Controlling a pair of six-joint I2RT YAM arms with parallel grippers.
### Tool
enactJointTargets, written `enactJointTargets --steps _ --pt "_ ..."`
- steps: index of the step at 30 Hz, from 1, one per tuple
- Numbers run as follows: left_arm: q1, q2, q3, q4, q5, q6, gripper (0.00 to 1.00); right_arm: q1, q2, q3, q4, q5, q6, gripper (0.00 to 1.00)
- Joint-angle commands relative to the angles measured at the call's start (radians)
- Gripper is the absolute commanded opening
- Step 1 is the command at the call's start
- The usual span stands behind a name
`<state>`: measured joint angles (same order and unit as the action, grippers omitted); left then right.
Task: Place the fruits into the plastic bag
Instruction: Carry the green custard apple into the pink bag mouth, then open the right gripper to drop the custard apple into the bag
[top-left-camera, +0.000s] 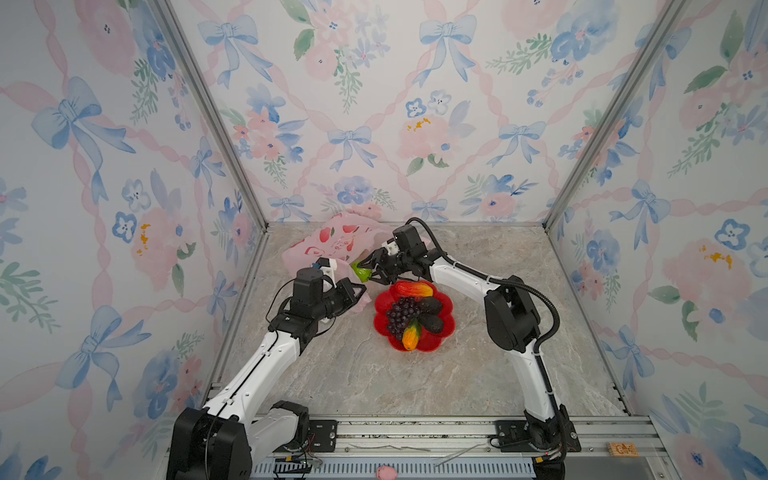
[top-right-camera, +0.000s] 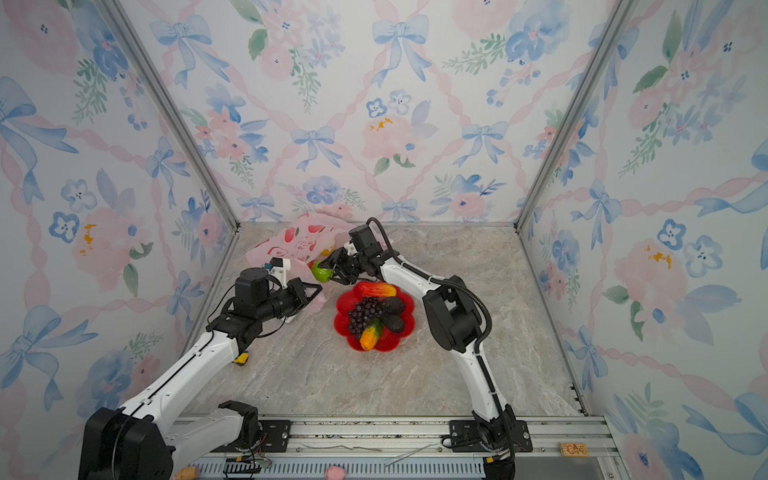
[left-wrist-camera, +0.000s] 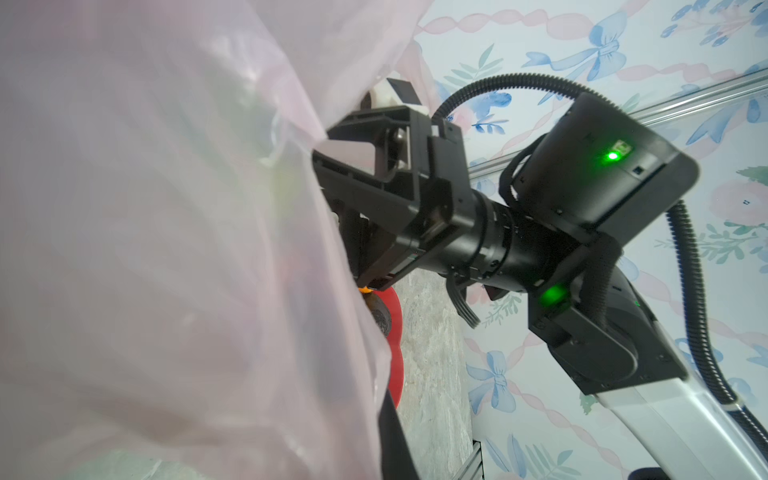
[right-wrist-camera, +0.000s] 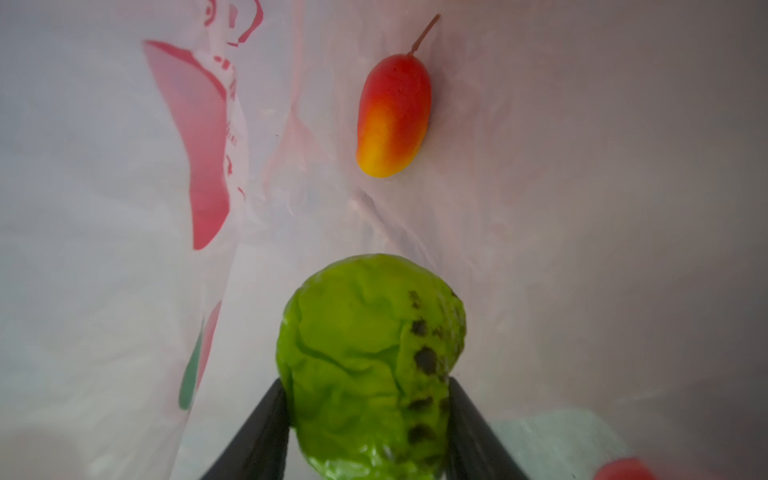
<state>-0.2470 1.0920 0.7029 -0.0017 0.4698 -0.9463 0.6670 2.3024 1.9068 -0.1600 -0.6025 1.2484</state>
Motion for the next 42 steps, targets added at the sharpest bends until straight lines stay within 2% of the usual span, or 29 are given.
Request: enactJointTargets --steps 1,11,23,32,42 --pt "0.009 0.015 0.025 0.005 0.024 -0.003 0.0 -0.007 0.051 0.073 0.012 0.034 0.025 0.52" --pt "0.001 0.039 0.025 0.008 0.048 -0.006 0.0 -0.014 0.2 0.226 0.026 0.095 0.098 0.57" --pt "-0.006 0.053 0.061 0.008 0.064 -0.002 0.0 -0.016 0.314 0.409 0.083 0.114 0.159 0.76" --pt "-0.006 0.054 0.057 0.019 0.064 -0.005 0.0 -0.016 0.316 0.433 0.162 0.107 0.184 0.8" --pt "-0.006 0.048 0.04 0.053 0.053 -0.025 0.0 -0.034 0.219 0.356 0.104 0.066 0.126 0.8"
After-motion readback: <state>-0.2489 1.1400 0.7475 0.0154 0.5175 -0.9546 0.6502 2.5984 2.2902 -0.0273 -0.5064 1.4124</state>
